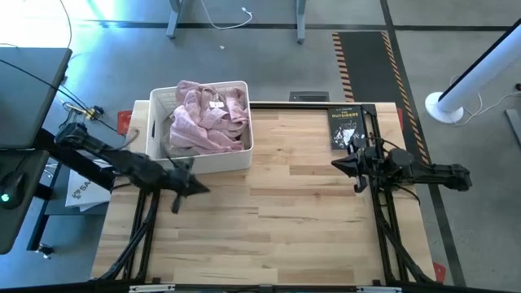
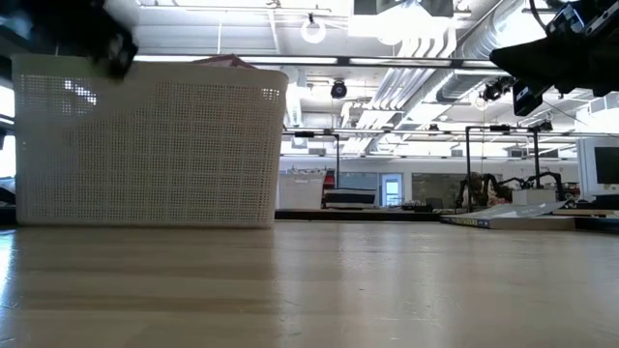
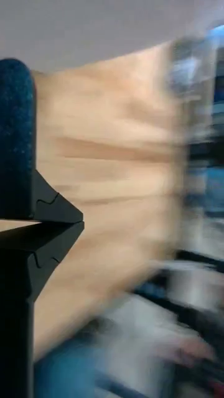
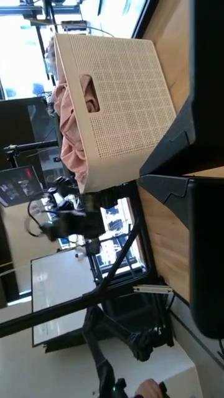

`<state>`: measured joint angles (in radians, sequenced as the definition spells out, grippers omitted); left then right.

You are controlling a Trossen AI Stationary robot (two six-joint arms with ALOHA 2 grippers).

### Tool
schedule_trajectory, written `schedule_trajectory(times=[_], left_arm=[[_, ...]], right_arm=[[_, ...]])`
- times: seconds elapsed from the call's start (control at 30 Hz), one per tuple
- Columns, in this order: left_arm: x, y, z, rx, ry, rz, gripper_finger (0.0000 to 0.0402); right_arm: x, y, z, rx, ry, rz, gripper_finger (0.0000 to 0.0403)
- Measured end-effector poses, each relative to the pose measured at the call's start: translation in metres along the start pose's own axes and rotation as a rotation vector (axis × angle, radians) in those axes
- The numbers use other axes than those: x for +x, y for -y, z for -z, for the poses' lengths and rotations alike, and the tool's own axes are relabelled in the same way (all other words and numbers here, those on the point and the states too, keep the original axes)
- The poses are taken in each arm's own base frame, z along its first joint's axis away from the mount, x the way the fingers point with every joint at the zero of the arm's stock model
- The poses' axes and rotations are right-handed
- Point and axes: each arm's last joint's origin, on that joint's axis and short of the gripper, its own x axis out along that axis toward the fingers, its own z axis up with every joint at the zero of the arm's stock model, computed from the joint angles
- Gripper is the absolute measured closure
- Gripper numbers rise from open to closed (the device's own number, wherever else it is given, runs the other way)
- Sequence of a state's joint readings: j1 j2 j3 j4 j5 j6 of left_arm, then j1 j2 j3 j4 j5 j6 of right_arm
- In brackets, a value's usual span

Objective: Sort clothes
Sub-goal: Return to Home Position

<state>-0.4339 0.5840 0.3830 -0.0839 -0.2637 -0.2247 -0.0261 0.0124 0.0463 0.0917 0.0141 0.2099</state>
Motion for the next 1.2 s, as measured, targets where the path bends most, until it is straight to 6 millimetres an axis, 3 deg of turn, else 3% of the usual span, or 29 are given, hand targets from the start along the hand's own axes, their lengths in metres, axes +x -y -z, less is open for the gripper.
schedule_trajectory(times=[0.07, 0.17, 0.33, 0.4, 0.5, 0.7, 0.97, 1.2], left_arm=[[0.005, 0.001, 0.001, 0.020, -0.065, -0.006, 0.0402], [0.000, 0.009, -0.029, 0.040, 0.085, 0.025, 0.0402], [0.002, 0.015, -0.030, 0.087, 0.091, 0.156, 0.0402], [0.005, 0.012, -0.022, 0.072, 0.030, 0.114, 0.0402], [0.015, 0.005, 0.006, 0.053, -0.142, 0.025, 0.0402], [0.018, -0.013, 0.029, 0.024, -0.172, -0.123, 0.0402], [-0.003, -0.037, 0.034, 0.034, -0.081, -0.248, 0.0402], [-0.018, -0.043, 0.038, 0.014, 0.100, -0.156, 0.0402]], right_arm=[[0.000, 0.000, 0.000, 0.001, 0.000, 0.003, 0.0403], [0.000, 0.001, 0.000, 0.000, -0.004, 0.005, 0.0403], [0.000, 0.001, 0.000, 0.000, -0.005, 0.004, 0.0403], [0.000, 0.001, 0.000, 0.001, -0.006, 0.005, 0.0403], [0.000, 0.001, 0.000, 0.013, -0.005, 0.005, 0.0403], [0.000, 0.001, 0.000, 0.003, -0.002, 0.018, 0.0403], [0.000, 0.003, -0.001, -0.012, 0.010, 0.038, 0.0403], [0.000, 0.004, -0.001, -0.012, 0.011, 0.042, 0.0403]])
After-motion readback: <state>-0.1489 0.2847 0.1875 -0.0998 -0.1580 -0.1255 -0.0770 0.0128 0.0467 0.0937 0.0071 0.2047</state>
